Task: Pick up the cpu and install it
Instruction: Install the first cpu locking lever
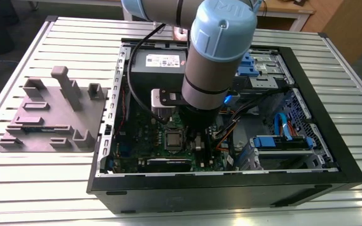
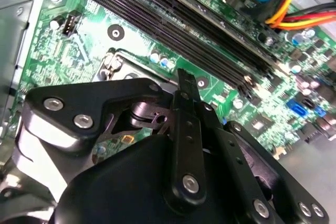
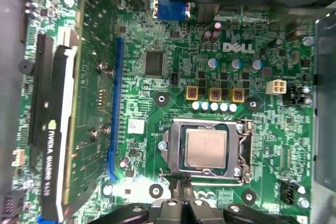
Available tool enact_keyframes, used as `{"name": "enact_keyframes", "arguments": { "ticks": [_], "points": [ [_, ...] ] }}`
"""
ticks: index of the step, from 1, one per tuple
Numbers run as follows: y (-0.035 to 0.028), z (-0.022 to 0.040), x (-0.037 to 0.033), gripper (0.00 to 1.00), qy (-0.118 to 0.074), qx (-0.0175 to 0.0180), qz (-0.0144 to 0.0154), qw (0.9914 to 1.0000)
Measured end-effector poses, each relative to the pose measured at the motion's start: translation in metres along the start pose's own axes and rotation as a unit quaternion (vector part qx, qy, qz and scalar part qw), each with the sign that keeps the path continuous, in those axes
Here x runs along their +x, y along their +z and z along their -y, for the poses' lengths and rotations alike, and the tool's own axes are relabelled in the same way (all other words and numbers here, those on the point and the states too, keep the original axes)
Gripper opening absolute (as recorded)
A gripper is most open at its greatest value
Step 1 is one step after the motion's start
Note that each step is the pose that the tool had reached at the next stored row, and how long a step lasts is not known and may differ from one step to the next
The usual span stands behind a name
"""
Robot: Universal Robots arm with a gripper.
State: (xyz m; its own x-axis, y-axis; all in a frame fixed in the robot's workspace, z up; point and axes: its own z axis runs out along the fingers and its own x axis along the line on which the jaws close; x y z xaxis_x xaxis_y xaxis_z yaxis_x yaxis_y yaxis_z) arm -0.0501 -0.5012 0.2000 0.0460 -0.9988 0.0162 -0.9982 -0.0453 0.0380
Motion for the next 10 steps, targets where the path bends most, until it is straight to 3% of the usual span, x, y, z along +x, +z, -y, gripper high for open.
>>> {"name": "enact_keyframes", "arguments": {
  "ticks": [7,10],
  "points": [
    [-0.0226,-0.0008,0.0004,0.10,0.000,-0.0001,-0.0001,1.00000],
    [-0.0238,-0.0009,0.0004,0.10,0.000,0.0000,0.0000,1.00000]
  ]
}}
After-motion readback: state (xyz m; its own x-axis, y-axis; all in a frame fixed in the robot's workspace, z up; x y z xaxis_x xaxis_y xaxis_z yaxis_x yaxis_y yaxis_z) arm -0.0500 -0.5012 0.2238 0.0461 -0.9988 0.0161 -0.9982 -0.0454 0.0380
